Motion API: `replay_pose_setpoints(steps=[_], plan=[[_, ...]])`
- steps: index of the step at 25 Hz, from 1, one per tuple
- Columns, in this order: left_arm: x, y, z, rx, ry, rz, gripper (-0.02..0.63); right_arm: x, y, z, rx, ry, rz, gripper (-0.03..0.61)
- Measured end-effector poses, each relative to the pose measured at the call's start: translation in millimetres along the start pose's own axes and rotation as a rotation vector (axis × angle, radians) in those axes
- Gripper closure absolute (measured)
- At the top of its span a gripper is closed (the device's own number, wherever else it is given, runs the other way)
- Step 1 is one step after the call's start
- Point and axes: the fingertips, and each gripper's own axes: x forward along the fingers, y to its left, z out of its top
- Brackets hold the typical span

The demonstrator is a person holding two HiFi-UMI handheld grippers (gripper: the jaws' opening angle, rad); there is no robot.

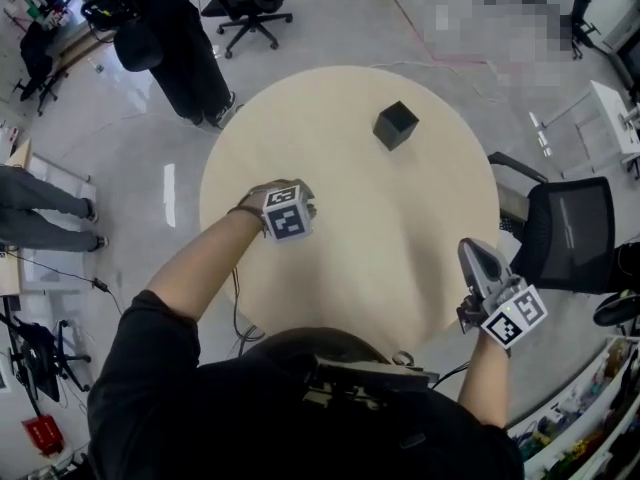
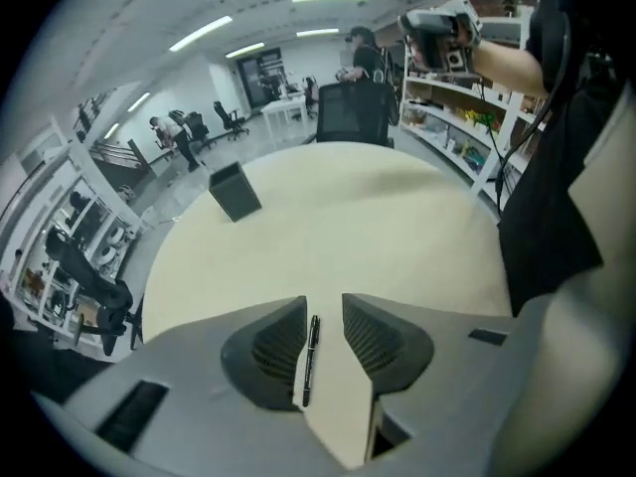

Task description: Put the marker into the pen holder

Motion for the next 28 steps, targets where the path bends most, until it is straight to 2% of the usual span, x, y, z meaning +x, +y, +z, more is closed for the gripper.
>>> replay_pose_setpoints(steps=[6,13,22,23,25,28], plan=[[75,10,-34,0.069,0.199,-0.068,0.503,3,-24,-20,0.042,0.038,-0.03,0.577],[119,15,-59,0.09,0.31,-0.14,0.503,10,-50,-39,0.083,0.075,-0.048,0.577],[136,17,-69,0.053,0.329,-0.192,0.505,27,-66,-44,0.094,0.095,-0.034,0.577],[137,14,-69,0.053,0.329,-0.202,0.51,27,-67,-45,0.095,0.096,-0.034,0.577],[139,9,-69,0.064,0.33,-0.21,0.575,28,-69,-45,0.098,0.097,-0.036,0.577],[140,8,-69,0.061,0.31,-0.202,0.577,30,-69,-45,0.098,0.099,-0.035,0.577]])
